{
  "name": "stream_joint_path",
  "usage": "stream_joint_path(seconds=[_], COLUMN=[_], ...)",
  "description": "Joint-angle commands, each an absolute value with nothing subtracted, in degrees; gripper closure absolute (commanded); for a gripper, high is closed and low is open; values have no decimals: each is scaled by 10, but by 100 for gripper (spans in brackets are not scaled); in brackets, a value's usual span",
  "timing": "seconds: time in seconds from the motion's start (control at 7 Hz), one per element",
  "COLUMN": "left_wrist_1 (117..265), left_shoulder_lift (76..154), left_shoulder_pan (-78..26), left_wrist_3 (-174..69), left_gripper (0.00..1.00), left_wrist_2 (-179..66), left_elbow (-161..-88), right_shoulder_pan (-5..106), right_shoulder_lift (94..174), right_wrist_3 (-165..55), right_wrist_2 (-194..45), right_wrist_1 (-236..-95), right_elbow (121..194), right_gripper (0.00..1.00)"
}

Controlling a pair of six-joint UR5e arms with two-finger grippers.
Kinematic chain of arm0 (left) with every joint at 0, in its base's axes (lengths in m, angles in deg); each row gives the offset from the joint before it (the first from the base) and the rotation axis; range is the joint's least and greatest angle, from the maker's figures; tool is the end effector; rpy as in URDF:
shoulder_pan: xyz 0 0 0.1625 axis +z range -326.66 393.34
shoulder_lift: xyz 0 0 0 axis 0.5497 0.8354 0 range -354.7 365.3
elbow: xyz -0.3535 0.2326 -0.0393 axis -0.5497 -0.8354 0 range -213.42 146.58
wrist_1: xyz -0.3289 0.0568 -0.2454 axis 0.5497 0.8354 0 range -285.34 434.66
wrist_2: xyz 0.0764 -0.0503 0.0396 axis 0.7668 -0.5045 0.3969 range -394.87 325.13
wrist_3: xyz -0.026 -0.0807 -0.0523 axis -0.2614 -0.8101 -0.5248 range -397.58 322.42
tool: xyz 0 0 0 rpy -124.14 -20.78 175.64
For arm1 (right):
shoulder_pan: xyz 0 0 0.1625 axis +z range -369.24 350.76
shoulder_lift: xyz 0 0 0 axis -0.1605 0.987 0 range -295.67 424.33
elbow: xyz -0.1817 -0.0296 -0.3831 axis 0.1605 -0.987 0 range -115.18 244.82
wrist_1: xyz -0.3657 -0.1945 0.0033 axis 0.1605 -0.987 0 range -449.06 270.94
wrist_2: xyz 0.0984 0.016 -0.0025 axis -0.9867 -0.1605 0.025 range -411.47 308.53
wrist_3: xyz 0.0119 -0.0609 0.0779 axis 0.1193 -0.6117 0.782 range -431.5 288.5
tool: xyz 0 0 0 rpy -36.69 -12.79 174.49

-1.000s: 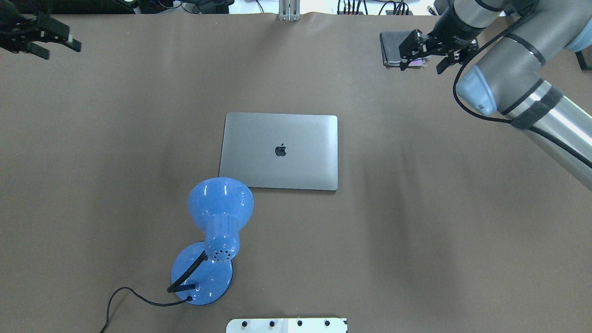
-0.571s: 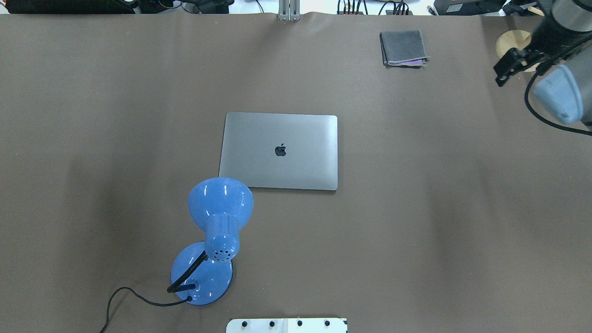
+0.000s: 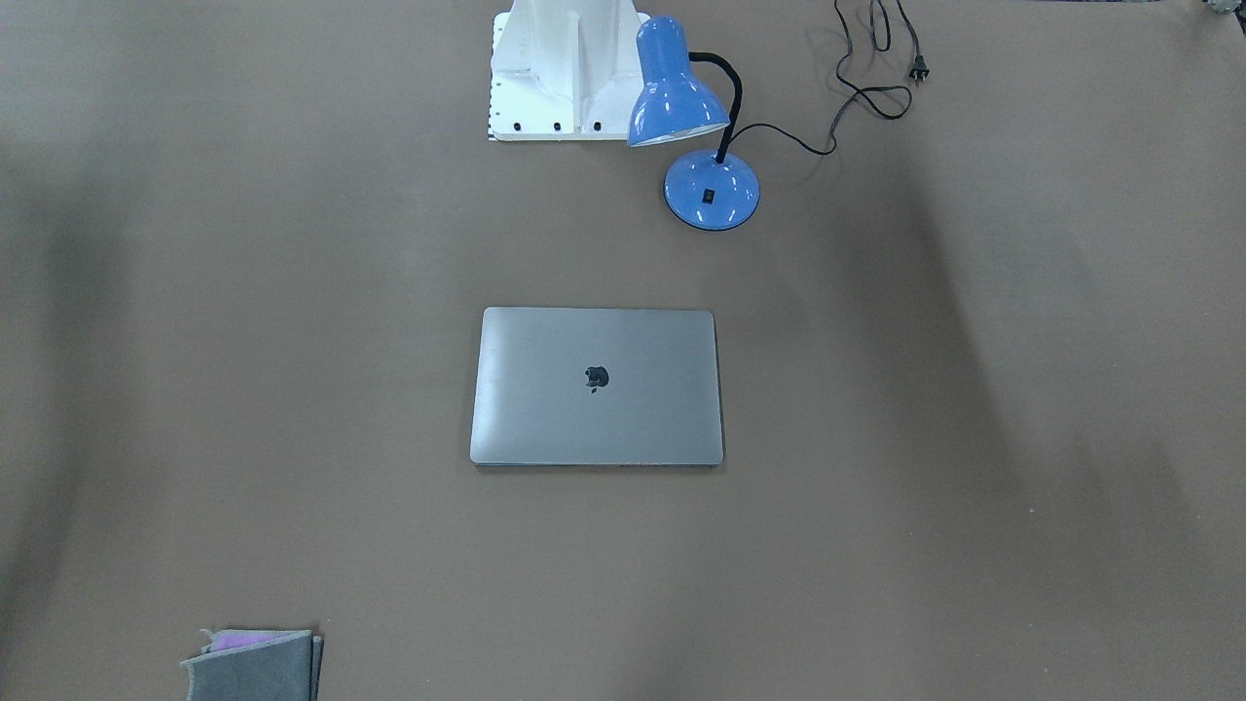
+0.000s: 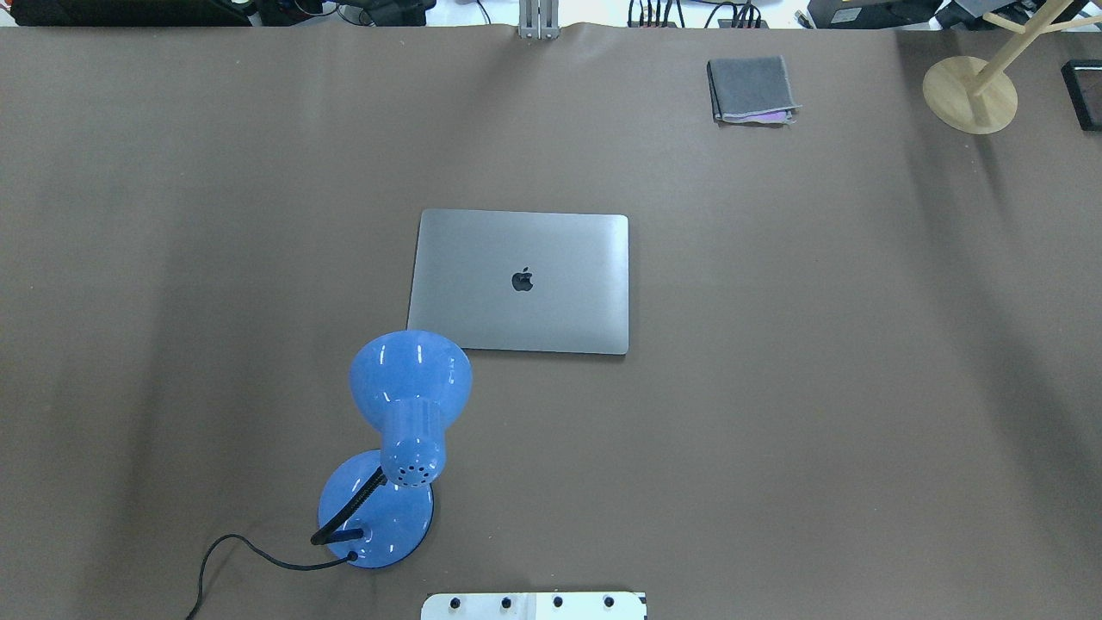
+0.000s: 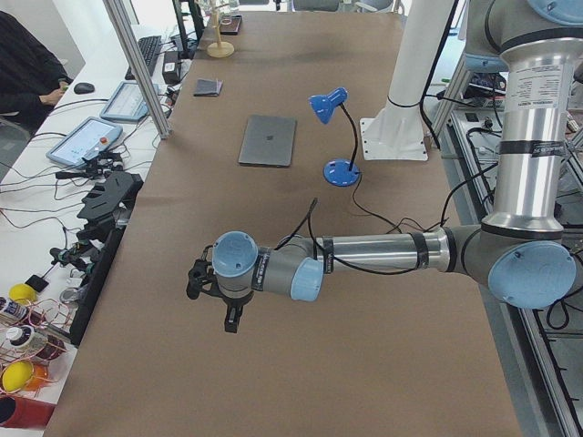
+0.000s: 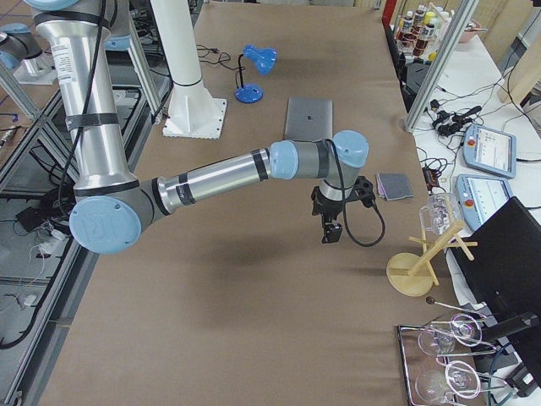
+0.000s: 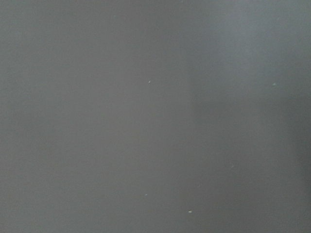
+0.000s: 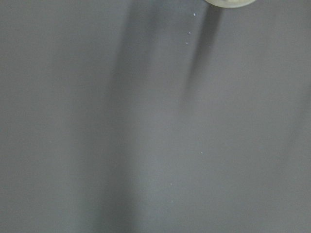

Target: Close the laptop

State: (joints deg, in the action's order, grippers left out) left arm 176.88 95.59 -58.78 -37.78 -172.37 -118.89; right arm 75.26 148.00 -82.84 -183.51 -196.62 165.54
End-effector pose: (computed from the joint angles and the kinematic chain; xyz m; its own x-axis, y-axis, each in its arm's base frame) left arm -0.0785 -0.4988 0.6694 0.6788 0.0738 -0.7306 0.0391 0.9899 0.1362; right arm 0.0164 -0.5249 0.5448 0.7065 -0.2598 0.6583 0.2397 0.9630 0.1229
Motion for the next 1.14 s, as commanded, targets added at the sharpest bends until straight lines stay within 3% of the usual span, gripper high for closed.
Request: stream_joint_path(seconds=[0.0, 0.29, 1.0], left_wrist_1=[1718, 1714, 1725], left_shoulder_lift=[963, 992, 959], left_shoulder_pan=[-618, -608, -603], left_wrist_3=[-353, -434, -436], left_gripper=[2, 2, 2], left_wrist_2=[-1711, -1697, -1698], left_elbow=[-1192, -1196, -1246], right_shoulder_pan=[780, 806, 807], right_shoulder_lift=[1534, 1538, 1536], right_wrist_3=[-842, -840, -834], right_wrist_2=[-1837, -1839, -1837], right_wrist_1=[-1963, -1965, -1965], right_elbow=[1648, 1648, 1647], right_gripper=[0, 0, 0])
